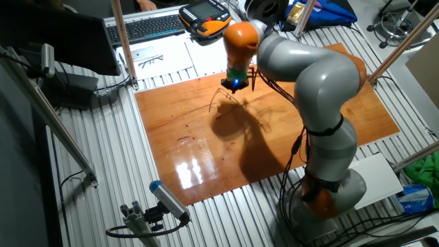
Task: Unfold the leg of the glasses (with one hand)
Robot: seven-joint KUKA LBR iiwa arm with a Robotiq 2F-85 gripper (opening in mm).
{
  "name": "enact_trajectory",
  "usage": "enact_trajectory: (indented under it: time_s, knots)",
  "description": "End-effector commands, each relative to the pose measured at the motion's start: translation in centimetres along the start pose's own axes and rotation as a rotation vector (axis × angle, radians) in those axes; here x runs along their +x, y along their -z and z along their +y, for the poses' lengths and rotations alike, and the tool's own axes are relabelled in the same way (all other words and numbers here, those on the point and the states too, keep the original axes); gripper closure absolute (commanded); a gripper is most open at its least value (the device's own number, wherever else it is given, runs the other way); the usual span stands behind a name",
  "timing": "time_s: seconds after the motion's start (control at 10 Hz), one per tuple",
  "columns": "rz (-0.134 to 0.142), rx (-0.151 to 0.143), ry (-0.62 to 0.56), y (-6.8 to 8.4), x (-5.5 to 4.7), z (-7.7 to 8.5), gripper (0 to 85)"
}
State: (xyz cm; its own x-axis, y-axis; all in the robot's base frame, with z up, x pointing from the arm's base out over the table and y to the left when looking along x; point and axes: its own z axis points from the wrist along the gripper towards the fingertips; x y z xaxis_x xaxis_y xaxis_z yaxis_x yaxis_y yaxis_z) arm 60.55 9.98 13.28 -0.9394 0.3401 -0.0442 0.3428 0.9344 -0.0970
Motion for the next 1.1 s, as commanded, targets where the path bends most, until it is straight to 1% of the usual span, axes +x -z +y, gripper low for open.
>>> enact_trajectory:
  time_s: [0.0,0.1,0.2,0.3,0.4,0.5,0.6,0.7,0.8,0.9,1.0]
  knots:
    - [-0.022,0.019,0.027,6.0,-0.5,-1.0,85.0]
    - [-0.047,0.008,0.041,6.0,-0.7,-1.5,85.0]
    - [-0.018,-0.041,0.041,6.0,-1.0,-1.7,85.0]
    - [0.027,-0.102,0.035,6.1,-1.0,-1.8,85.0]
    - [0.030,-0.119,0.030,6.2,-0.6,-1.7,85.0]
    - [-0.002,-0.099,0.054,6.2,0.1,-1.8,85.0]
    - [-0.028,-0.079,0.086,6.3,0.5,-2.2,85.0]
    - [-0.037,-0.076,0.100,6.5,0.8,-2.7,85.0]
    - [-0.050,-0.064,0.124,6.7,1.1,-2.9,85.0]
    - [-0.049,-0.053,0.142,6.6,1.1,-3.0,85.0]
    - [0.007,-0.064,0.153,6.6,0.9,-3.0,85.0]
